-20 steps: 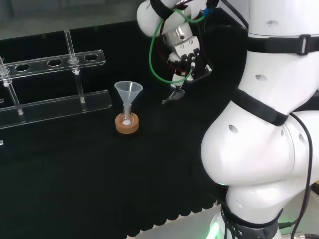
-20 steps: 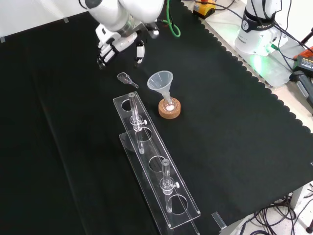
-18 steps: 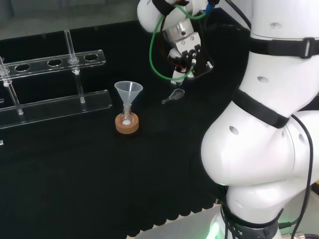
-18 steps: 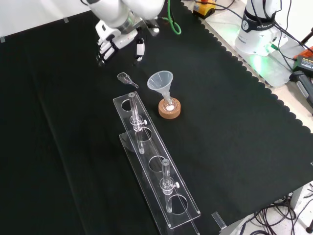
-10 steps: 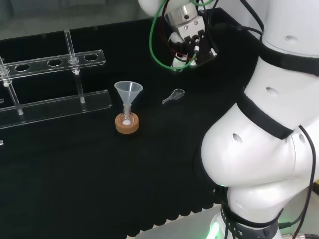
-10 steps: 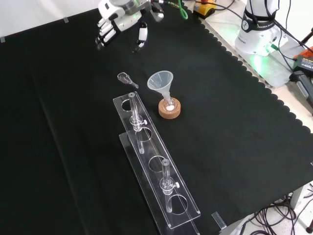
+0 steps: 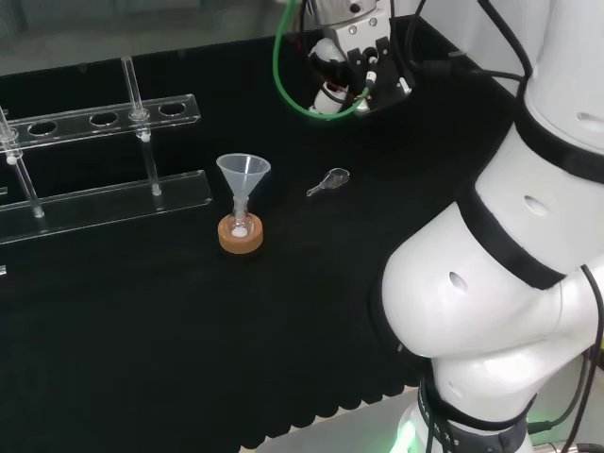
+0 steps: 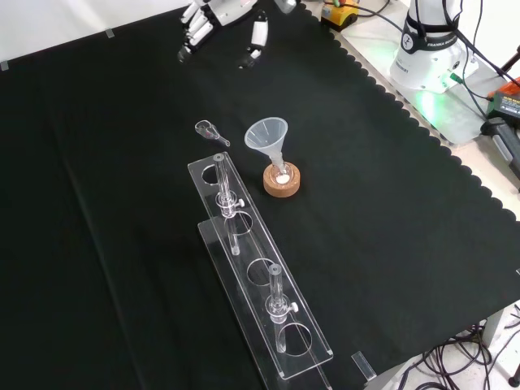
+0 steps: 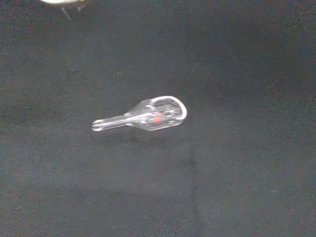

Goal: Remove the funnel from the round-bottom flask.

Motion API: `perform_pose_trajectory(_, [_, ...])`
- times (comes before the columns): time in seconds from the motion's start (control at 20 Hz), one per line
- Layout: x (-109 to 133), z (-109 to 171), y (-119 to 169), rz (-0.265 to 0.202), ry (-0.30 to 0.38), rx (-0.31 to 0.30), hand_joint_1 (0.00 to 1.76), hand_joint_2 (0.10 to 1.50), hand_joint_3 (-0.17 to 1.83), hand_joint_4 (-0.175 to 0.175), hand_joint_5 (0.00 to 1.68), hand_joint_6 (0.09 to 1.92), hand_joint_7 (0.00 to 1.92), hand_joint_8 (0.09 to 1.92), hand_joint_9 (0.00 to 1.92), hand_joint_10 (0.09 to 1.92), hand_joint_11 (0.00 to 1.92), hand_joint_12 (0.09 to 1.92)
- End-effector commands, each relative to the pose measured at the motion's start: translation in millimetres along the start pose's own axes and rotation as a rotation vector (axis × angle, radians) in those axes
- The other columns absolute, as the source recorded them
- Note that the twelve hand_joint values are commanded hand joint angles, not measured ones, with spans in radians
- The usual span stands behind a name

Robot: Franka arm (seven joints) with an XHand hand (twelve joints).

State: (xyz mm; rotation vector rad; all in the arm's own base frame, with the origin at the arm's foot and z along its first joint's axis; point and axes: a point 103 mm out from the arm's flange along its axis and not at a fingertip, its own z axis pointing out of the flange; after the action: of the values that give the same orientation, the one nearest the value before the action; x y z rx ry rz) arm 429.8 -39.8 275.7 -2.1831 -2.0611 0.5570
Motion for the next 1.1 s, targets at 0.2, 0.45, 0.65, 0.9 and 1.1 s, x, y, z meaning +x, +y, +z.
perform_pose_trajectory(0.2, [54, -14, -32, -0.13, 0.079, 0.065, 0.69, 0.68, 0.6, -0.029, 0.3, 0.09, 0.38, 0.69, 0.64, 0.63, 0.42, 1.34])
perform_pose_trajectory(0.45, [76, -15, -35, -0.172, 0.068, 0.103, 0.64, 0.66, 0.59, -0.029, 0.29, 0.09, 0.36, 0.69, 0.62, 0.61, 0.43, 1.34])
perform_pose_trajectory(0.65, [89, -12, -35, -0.201, 0.074, 0.128, 0.62, 0.66, 0.57, -0.029, 0.29, 0.09, 0.34, 0.69, 0.61, 0.61, 0.43, 1.35])
perform_pose_trajectory(0.9, [98, -4, -30, -0.213, 0.101, 0.173, 0.58, 0.66, 0.49, -0.028, 0.25, 0.09, 0.24, 0.71, 0.52, 0.65, 0.41, 1.38])
perform_pose_trajectory(1.1, [103, 4, -22, -0.235, 0.136, 0.217, 0.56, 0.66, 0.45, -0.03, 0.23, 0.09, 0.18, 0.72, 0.47, 0.68, 0.42, 1.4])
